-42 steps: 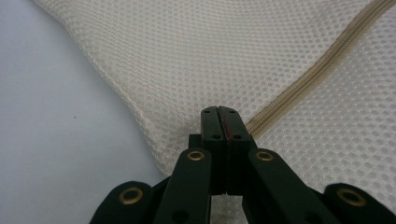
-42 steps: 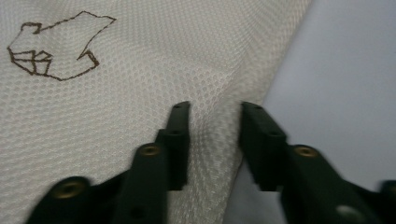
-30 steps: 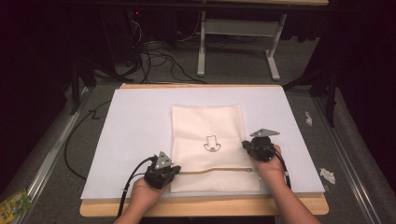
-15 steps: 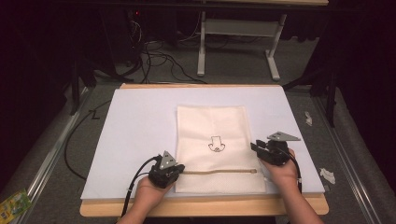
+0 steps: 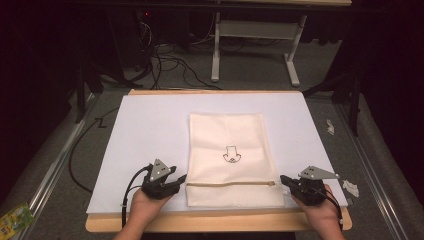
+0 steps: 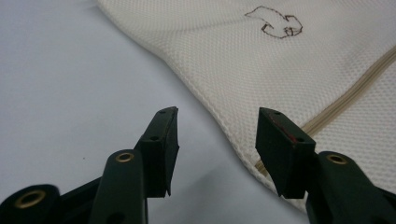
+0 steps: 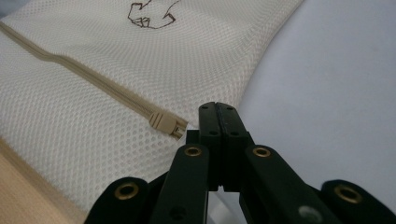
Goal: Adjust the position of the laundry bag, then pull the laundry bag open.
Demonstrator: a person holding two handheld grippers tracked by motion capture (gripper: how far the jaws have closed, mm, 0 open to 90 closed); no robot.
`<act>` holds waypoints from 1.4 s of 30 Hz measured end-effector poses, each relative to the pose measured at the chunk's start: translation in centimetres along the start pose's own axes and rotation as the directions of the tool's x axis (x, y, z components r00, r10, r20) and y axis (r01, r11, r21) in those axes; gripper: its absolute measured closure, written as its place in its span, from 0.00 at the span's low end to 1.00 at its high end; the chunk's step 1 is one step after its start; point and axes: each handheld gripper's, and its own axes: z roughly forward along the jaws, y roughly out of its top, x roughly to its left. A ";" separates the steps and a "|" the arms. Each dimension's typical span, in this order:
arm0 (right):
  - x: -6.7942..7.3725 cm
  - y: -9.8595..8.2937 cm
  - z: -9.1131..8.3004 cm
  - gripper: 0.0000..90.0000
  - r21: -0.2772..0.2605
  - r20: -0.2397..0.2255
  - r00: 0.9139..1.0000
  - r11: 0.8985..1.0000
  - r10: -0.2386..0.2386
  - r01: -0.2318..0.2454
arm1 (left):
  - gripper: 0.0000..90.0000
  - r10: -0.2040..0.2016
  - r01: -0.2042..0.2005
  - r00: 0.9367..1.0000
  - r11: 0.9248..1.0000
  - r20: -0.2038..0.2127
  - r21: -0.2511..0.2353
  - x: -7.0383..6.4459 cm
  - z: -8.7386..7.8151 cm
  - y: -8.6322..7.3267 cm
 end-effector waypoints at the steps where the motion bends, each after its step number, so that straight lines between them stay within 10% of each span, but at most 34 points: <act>1: 0.0 -0.1 0.0 0.99 0.000 0.000 1.000 1.000 0.005 -0.005 | 0.55 0.004 -0.004 1.000 1.000 -0.005 -0.012 -0.1 0.0 0.1; 6: -0.8 -0.5 0.8 0.90 0.008 -0.005 0.997 0.997 0.075 -0.075 | 0.51 0.012 -0.012 1.000 1.000 -0.018 -0.021 -0.6 0.3 0.3; 21: -0.2 -0.9 2.2 0.68 0.091 -0.012 0.996 0.992 0.087 -0.085 | 0.48 -0.028 0.028 1.000 0.995 -0.001 -0.101 -0.2 -0.2 0.1; 42: 0.2 -0.7 2.1 0.93 0.104 -0.019 0.999 0.994 0.048 -0.046 | 0.36 -0.050 0.055 0.995 0.996 0.086 -0.065 -0.9 0.6 1.3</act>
